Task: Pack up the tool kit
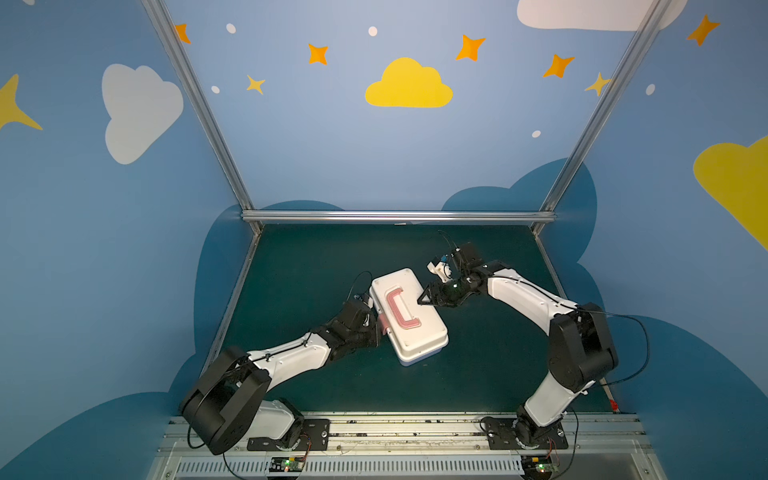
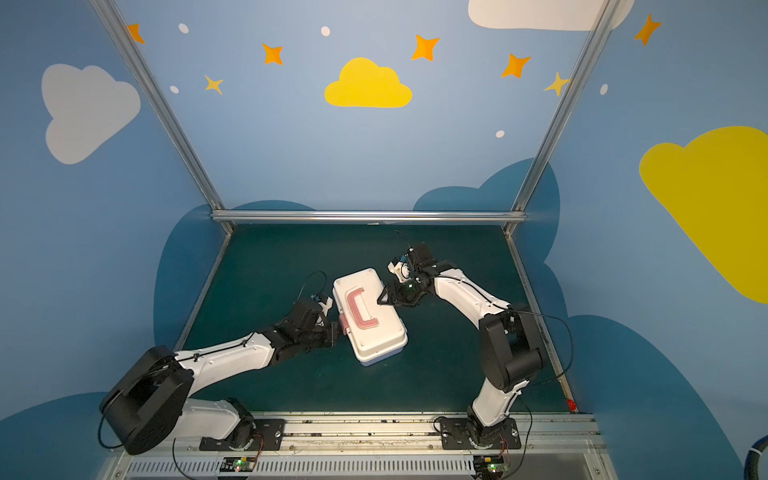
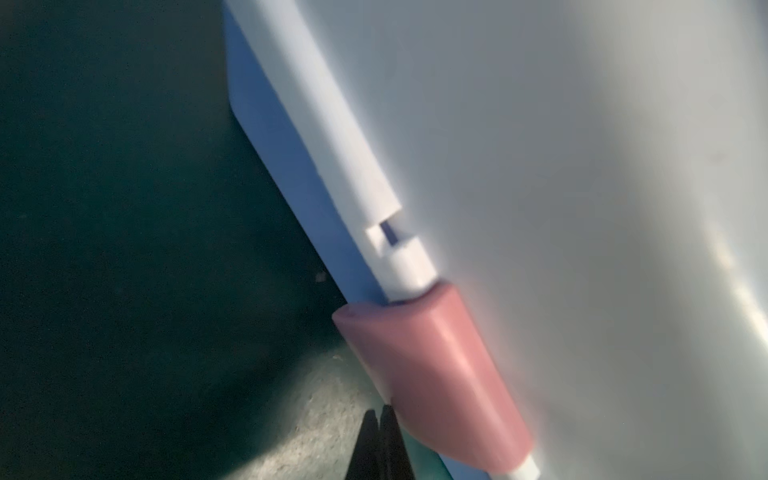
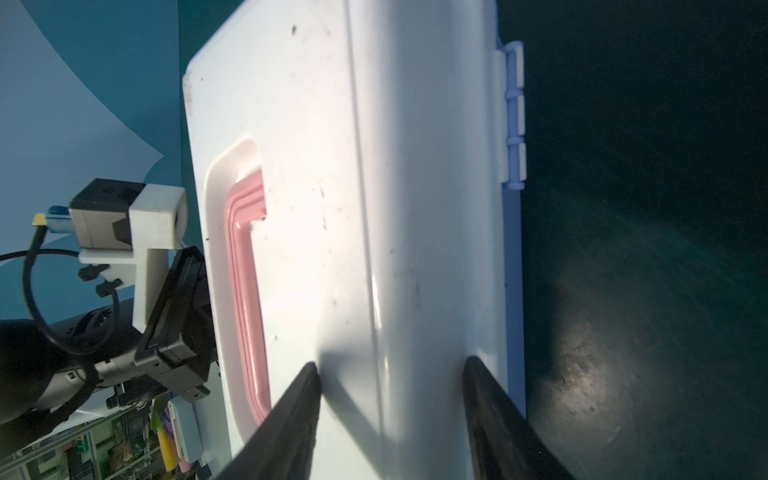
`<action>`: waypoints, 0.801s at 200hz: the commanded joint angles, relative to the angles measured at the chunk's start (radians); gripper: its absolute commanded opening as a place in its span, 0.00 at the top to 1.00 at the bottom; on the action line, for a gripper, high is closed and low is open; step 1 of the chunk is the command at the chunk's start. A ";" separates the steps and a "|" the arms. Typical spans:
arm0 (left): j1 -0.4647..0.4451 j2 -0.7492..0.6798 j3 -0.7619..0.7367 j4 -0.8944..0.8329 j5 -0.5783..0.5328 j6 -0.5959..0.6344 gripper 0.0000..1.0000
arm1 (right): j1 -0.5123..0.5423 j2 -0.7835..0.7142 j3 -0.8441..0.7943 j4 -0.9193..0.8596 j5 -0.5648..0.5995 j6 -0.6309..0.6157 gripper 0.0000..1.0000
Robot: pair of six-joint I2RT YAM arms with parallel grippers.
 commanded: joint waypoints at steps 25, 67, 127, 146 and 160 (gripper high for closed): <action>-0.007 0.054 0.081 0.076 0.053 0.030 0.96 | 0.055 0.057 -0.093 -0.083 -0.015 0.003 0.46; -0.006 0.063 0.123 0.136 0.041 0.034 0.96 | 0.058 0.036 -0.127 -0.042 -0.037 0.016 0.45; 0.101 -0.039 0.169 -0.105 -0.151 0.157 0.96 | -0.049 -0.081 -0.132 -0.059 0.067 -0.015 0.45; 0.229 -0.184 0.133 -0.135 -0.274 0.249 0.47 | -0.171 -0.172 -0.122 -0.092 0.153 -0.047 0.44; 0.327 -0.272 0.087 -0.113 -0.442 0.212 0.00 | -0.259 -0.248 -0.124 -0.076 0.244 -0.063 0.43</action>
